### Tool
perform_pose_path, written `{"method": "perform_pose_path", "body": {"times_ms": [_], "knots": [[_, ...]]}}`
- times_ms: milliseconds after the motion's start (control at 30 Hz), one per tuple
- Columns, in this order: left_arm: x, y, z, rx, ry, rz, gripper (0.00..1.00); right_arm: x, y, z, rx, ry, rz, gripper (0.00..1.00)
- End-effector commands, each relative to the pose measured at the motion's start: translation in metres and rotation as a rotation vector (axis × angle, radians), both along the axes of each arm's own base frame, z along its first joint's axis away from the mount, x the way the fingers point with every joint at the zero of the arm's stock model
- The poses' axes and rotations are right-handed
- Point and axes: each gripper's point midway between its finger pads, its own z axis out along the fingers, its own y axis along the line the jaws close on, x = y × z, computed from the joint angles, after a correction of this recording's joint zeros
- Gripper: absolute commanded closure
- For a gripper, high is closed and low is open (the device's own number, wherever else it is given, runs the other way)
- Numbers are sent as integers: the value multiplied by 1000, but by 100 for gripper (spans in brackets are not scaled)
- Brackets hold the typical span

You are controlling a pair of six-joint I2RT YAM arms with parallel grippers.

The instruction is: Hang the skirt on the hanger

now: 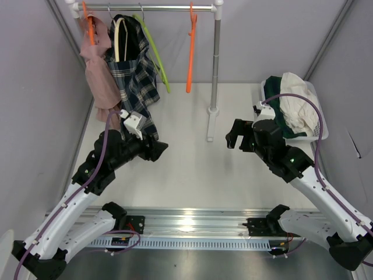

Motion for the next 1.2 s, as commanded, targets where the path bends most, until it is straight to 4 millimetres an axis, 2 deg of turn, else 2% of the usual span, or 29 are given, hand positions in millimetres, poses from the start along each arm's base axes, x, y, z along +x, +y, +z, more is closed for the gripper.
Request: {"method": "perform_pose_path", "body": {"times_ms": [0,100,167,200,233,267,300,333,400,433,467,500,533,567,667,700,767,800,867,900,1000,1033,1133,1167], "knots": [[-2,-4,9,-23,-25,-19,31,4,-2,18,38,-51,-23,0],[-4,-3,11,-17,-28,-27,31,9,1,23,26,-51,-7,1],[-6,-3,13,-17,-36,-31,31,24,1,24,0,-19,-10,1],[-7,-3,13,-16,-40,-38,31,38,-10,25,24,10,-28,1],[-7,-3,11,-14,-35,-41,31,59,-12,25,39,44,-36,1],[-9,-5,12,-20,-39,-55,31,76,-28,27,116,81,-43,1],[-9,-5,13,-22,-40,-54,31,95,-47,30,122,75,-107,1],[-11,-7,12,-28,-39,-72,31,114,-50,36,161,82,-94,1],[-13,-10,11,-38,-33,-88,31,144,-83,42,191,78,-200,0],[-15,-13,11,-46,-33,-103,31,160,-117,43,197,75,-297,1],[-15,-14,9,-50,-25,-108,31,181,-142,42,205,86,-371,1],[-16,-14,10,-56,-26,-110,31,192,-160,40,222,94,-440,1],[-15,-16,10,-65,-28,-115,31,201,-191,37,224,91,-530,1],[-16,-18,9,-73,-20,-121,31,217,-207,32,226,93,-578,2],[-17,-23,13,-100,-20,-146,31,233,-254,19,172,83,-748,2],[-17,-25,14,-106,-18,-150,31,244,-265,7,160,97,-779,2],[-17,-28,14,-118,-12,-162,31,253,-284,-7,134,103,-840,2],[-18,-30,20,-128,-22,-172,31,262,-294,-25,117,123,-863,2],[-17,-30,22,-132,-23,-173,31,275,-306,-35,87,99,-871,2],[-18,-31,24,-134,-25,-177,31,281,-311,-51,64,116,-881,2],[-17,-29,24,-117,-35,-172,31,296,-323,-68,18,113,-857,1],[-16,-28,20,-106,-28,-167,31,303,-327,-83,10,137,-859,1],[-14,-26,11,-74,-16,-160,31,313,-337,-107,37,179,-848,1],[-13,-26,9,-66,-16,-161,31,316,-339,-122,33,208,-850,1]]}}
